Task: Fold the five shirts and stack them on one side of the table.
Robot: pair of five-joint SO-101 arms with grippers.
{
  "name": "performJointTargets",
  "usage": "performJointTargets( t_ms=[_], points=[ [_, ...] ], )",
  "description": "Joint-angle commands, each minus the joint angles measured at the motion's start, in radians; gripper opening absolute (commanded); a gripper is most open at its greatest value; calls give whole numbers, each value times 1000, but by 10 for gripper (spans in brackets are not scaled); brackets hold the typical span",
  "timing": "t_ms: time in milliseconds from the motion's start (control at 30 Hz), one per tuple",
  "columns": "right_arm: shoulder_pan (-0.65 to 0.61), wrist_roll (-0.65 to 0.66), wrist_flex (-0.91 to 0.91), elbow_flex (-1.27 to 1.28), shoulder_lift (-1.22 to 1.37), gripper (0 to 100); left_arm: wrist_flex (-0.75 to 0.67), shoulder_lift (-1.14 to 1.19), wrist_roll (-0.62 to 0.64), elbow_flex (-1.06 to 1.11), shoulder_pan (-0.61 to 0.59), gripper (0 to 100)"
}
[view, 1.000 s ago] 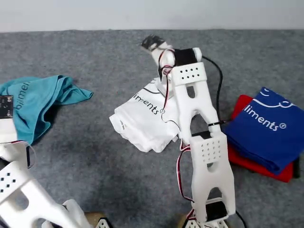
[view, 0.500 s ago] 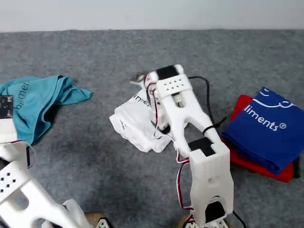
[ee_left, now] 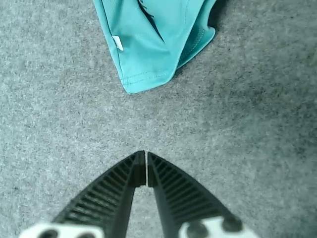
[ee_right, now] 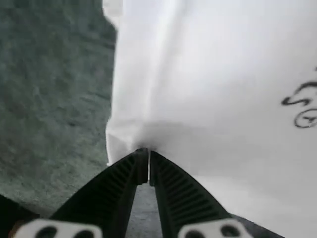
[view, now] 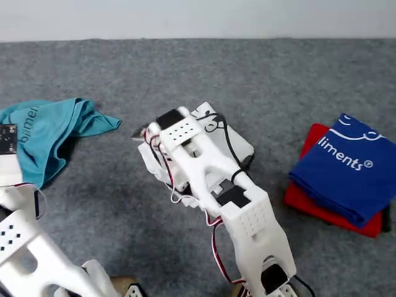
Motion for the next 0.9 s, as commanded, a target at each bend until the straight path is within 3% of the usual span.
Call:
performJointTargets(
  t_ms=[0, 200, 367, 533, 767, 867],
  points=[
    [13, -5, 41, -114, -58, 9, -15, -31, 6, -8, 0, 15],
    [48, -20, 42, -124, -186, 9, -15, -31, 6, -8, 0, 15],
    [114, -170, 44, -124, -257, 15, -15, -31, 6, -8, 2, 15],
    [189, -425, 44, -124, -285, 16, -15, -31, 6, -8, 5, 15],
    [197, -885, 36, -124, -277, 19, -15, -31, 6, -8, 5, 15],
    [194, -1014, 28, -124, -252, 114, -15, -31, 6, -7, 5, 15]
  ],
)
